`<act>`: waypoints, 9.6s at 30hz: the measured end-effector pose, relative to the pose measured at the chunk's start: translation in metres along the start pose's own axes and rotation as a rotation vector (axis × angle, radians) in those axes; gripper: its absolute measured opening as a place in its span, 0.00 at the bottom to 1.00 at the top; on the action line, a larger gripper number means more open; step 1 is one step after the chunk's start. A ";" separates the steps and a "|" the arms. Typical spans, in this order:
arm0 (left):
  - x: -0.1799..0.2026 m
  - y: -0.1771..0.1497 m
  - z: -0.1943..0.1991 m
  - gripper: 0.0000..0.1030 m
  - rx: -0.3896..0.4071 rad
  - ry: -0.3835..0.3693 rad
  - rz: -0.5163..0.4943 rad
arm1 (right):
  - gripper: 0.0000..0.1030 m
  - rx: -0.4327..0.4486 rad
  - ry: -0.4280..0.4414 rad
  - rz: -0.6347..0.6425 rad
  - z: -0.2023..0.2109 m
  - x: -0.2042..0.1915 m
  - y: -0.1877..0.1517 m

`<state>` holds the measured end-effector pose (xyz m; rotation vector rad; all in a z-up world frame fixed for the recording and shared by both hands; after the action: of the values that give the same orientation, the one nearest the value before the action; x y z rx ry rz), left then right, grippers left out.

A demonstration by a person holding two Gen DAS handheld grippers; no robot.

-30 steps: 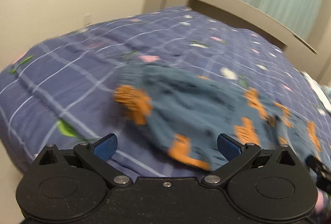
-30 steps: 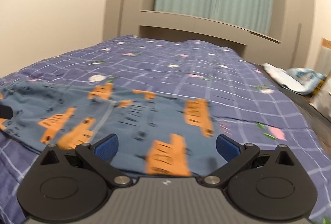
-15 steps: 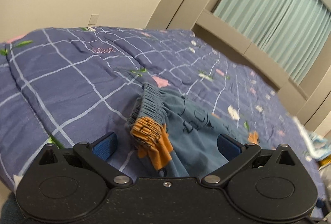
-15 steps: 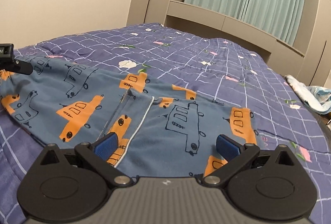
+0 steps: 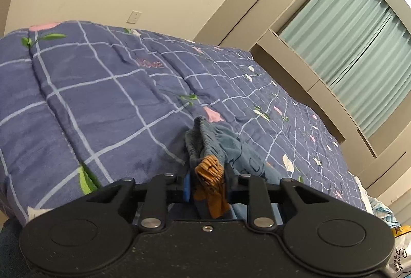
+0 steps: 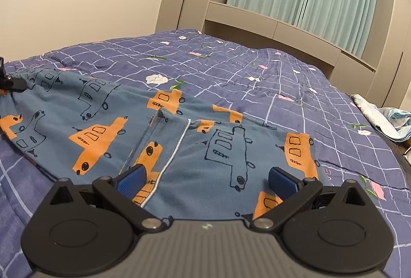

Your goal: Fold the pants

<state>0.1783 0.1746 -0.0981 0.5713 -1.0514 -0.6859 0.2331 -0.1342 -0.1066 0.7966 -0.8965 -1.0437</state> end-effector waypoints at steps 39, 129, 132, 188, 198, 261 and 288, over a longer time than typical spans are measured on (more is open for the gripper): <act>0.312 -0.192 0.023 0.21 -0.248 -0.560 -0.853 | 1.00 0.005 -0.300 -0.330 0.069 0.200 -0.063; 0.148 -0.136 0.015 0.99 -0.329 -0.250 -0.603 | 1.00 0.025 -0.061 -0.353 0.054 0.146 -0.049; 0.152 -0.125 0.012 0.99 -0.304 -0.244 -0.566 | 1.00 0.068 -0.064 -0.322 0.057 0.146 -0.035; 0.148 -0.143 0.041 0.99 -0.343 -0.216 -0.619 | 1.00 -0.071 -0.059 -0.342 0.080 0.132 -0.051; 0.152 -0.130 0.044 0.99 -0.318 -0.212 -0.602 | 1.00 -0.051 -0.050 -0.344 0.087 0.133 -0.041; 0.163 -0.137 -0.029 0.88 -0.420 -0.354 -0.360 | 0.65 -0.085 0.490 -0.534 -0.055 0.173 -0.013; 0.189 -0.114 -0.020 0.12 -0.391 -0.332 -0.459 | 0.22 0.029 0.342 -0.523 -0.013 0.164 0.011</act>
<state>0.2326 -0.0394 -0.0774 0.3620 -1.0598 -1.3928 0.2876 -0.2839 -0.0645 1.2299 -0.4156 -1.2943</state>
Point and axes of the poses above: each gripper's, at about its wrist camera, not at the fingertips, and z roughly against the way its jaws point, x to its right, y to its top, the point moved 8 cm from there along -z, roughly the way its jaws point, and after that the axes turned 6 degrees about x, right-handed, at the moved point
